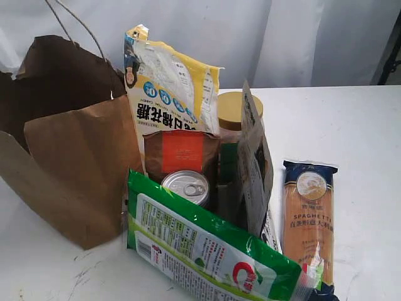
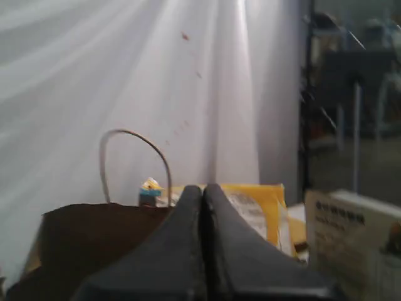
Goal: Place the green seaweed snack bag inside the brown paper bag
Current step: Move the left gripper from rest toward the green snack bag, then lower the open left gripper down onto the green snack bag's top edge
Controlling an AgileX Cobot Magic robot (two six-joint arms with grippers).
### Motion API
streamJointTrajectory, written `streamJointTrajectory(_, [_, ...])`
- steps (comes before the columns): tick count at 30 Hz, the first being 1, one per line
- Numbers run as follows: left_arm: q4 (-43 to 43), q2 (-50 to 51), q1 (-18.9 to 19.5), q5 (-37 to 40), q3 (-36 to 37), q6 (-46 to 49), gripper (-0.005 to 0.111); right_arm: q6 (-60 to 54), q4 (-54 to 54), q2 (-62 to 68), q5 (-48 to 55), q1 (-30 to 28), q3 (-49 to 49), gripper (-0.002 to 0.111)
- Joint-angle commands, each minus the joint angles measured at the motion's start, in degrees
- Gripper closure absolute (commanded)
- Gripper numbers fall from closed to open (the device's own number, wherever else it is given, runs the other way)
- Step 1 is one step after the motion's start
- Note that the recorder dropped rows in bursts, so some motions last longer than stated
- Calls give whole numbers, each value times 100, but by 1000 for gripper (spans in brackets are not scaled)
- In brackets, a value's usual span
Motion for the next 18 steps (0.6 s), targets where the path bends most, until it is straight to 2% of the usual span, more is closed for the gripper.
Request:
streamJointTrajectory(1, [1888,1803,-26,-930,-1137,-775,103,-15,13,-37,-25,-32,14,108])
streamJointTrajectory(3, [1888,2545,-26,-1127,-1557,-775,103,-15,13,-37,-25,-32,14,108])
streamJointTrajectory(7, [1888,3339,-72,-1525,-1961,-675,107,-15,13,-37,-25,-32,14,108])
streamJointTrajectory(9, [1888,3469,-393,-1310,-2092,-649,107,-15,13,-37,-25,-32,14,108])
streamJointTrajectory(10, [1888,3515,-571,-1181,-2155,-649,107,-15,13,-37,-25,-32,14,108])
streamJointTrajectory(12, [1888,3513,-1215,-476,-2376,-277,107,-15,13,-37,-25,-32,14,108])
streamJointTrajectory(15, [1888,3689,-2509,404,-2771,-395,107,-15,13,-37,-25,-32,14,108])
streamJointTrajectory(17, [1888,3886,-2945,822,-2772,-353,107,-15,13,-37,-25,-32,14,108])
streamJointTrajectory(18, [1888,3972,-3044,835,-2760,-370,107,-15,13,-37,-25,-32,14,108])
